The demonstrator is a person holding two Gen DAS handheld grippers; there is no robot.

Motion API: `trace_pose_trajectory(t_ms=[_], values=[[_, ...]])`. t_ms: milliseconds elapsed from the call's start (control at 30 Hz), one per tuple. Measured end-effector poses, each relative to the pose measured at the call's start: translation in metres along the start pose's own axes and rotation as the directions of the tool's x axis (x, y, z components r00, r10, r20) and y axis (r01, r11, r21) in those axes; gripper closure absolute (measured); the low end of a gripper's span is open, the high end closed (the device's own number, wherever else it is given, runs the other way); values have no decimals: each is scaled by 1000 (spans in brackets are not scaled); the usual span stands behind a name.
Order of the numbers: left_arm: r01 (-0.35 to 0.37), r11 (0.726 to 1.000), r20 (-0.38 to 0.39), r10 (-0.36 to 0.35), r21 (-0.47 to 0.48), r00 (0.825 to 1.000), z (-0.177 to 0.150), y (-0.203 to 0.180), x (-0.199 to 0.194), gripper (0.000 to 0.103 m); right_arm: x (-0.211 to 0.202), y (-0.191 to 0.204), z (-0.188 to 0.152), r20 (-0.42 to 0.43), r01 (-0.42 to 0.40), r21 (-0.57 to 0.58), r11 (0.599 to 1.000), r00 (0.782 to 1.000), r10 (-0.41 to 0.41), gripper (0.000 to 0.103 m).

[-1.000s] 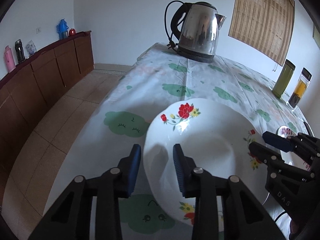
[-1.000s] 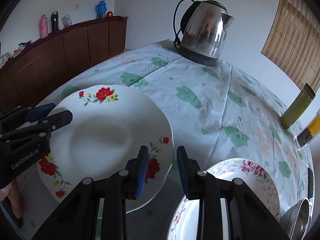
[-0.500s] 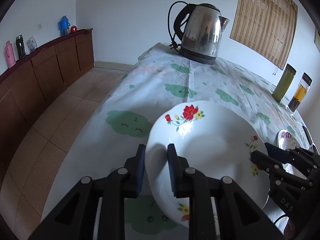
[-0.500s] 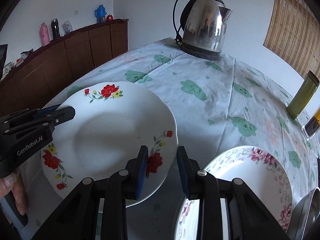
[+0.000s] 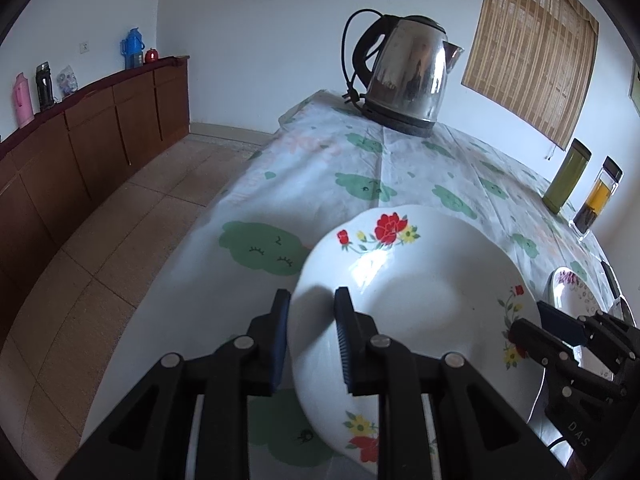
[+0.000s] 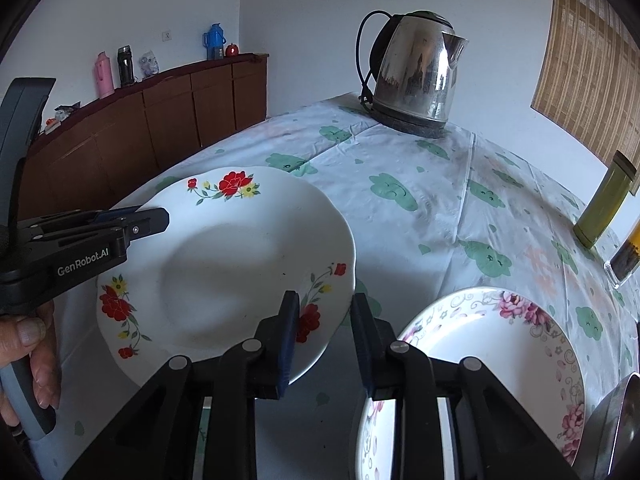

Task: Organize plates and bowls
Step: 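Lift the red-flower plate with both tools toward the stacked plates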

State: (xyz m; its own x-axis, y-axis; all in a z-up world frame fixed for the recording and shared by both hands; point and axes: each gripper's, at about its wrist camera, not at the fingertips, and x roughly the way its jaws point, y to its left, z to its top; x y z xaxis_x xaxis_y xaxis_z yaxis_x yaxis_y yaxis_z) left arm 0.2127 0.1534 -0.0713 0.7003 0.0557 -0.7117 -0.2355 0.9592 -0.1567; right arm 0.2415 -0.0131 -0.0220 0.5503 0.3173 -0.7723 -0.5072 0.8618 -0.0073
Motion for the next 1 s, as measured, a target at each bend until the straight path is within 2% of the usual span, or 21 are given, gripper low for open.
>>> trace_pose_trajectory(t_ms=[167,1000], values=[[3,1000,8,-3,-3,1000,0,0,-3,83,-10,2,-1,15,-15,15,1000,1000,15,75],[94,995,95,-97,32,991,2,-15,-27,82,-59,-2,-21,134,18,45,999,991,-24,75]])
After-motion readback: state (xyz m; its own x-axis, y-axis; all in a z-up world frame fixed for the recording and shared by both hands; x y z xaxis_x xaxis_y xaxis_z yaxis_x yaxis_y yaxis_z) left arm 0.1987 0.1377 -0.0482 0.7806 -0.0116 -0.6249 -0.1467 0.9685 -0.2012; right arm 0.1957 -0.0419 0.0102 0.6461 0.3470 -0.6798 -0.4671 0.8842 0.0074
